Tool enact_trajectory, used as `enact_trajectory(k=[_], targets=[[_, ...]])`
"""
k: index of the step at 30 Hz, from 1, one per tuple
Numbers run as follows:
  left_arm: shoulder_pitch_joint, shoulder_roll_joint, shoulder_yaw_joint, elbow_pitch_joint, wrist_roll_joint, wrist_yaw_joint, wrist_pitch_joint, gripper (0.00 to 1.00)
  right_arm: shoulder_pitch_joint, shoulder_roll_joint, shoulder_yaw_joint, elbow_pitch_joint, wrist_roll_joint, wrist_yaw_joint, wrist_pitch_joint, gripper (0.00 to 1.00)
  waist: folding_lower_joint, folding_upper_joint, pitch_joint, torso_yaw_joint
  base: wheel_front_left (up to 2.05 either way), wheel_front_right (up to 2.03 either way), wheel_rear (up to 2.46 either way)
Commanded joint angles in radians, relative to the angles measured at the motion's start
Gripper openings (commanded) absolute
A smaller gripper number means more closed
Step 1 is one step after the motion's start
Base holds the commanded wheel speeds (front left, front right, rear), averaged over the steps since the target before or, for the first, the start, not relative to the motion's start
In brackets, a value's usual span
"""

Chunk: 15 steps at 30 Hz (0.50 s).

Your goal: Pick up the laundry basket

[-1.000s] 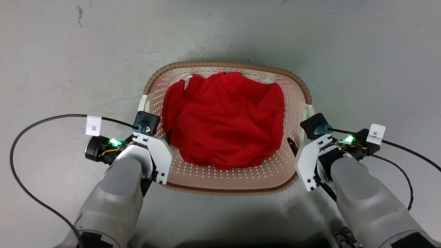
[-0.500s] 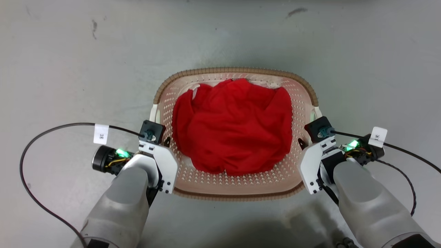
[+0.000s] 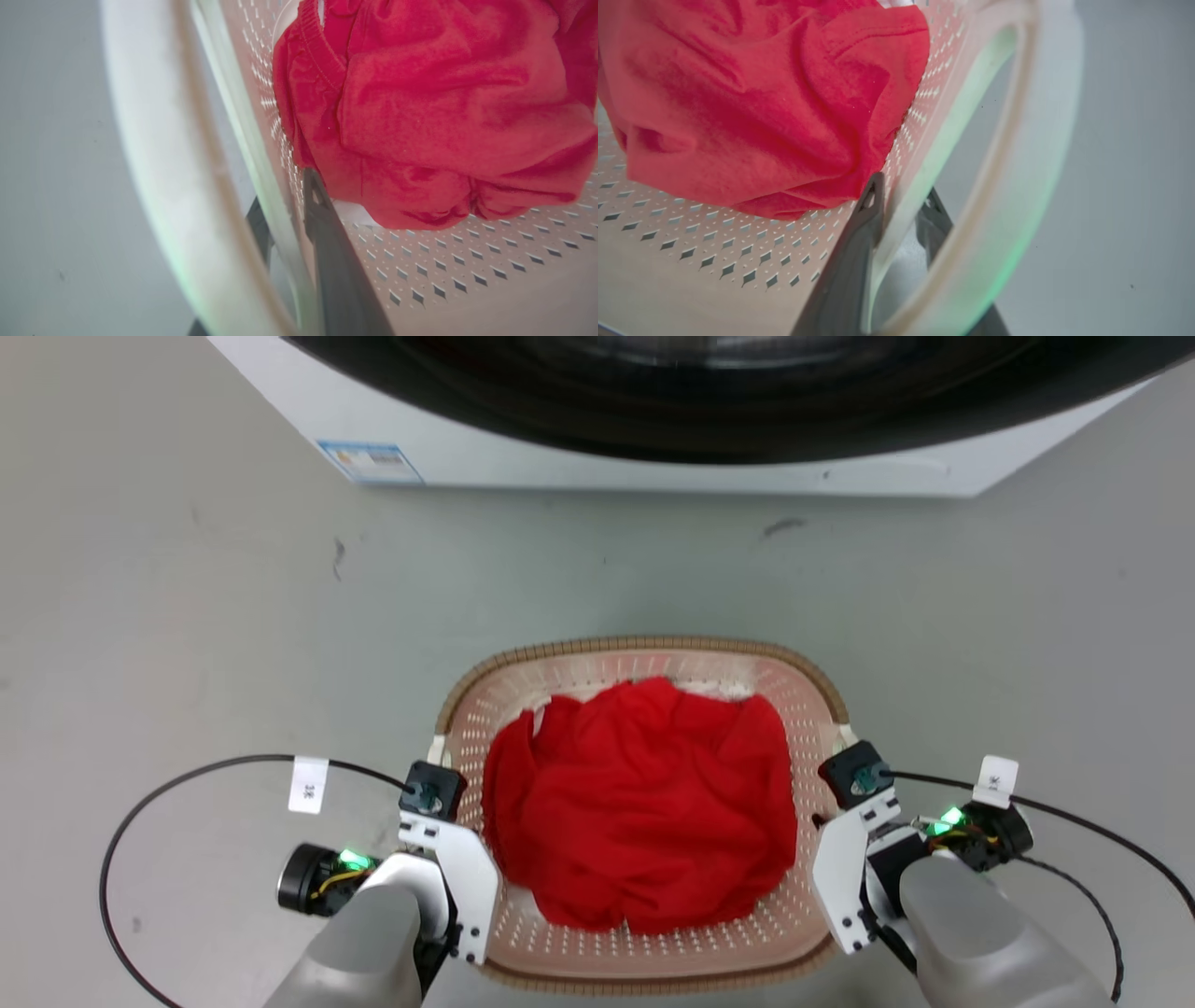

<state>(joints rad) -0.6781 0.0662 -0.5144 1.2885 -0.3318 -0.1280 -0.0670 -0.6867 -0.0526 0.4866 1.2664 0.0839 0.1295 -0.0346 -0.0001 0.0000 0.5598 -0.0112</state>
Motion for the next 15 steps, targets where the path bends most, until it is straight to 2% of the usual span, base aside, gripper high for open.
enact_trajectory(k=[1,15], targets=[[0.021,-0.006,-0.016,-0.003,-0.009,-0.003,0.012,0.0,0.009,0.004,0.012,-0.005,0.005,0.002,-0.002,0.0,0.0001,0.0,-0.055,0.006,0.0,0.0,0.0],[0.157,0.008,-0.161,-0.061,-0.175,-0.004,0.126,0.0,0.125,0.007,0.137,-0.009,0.107,0.002,0.065,0.0,0.0001,0.0,-0.284,0.012,0.0,0.0,0.0]])
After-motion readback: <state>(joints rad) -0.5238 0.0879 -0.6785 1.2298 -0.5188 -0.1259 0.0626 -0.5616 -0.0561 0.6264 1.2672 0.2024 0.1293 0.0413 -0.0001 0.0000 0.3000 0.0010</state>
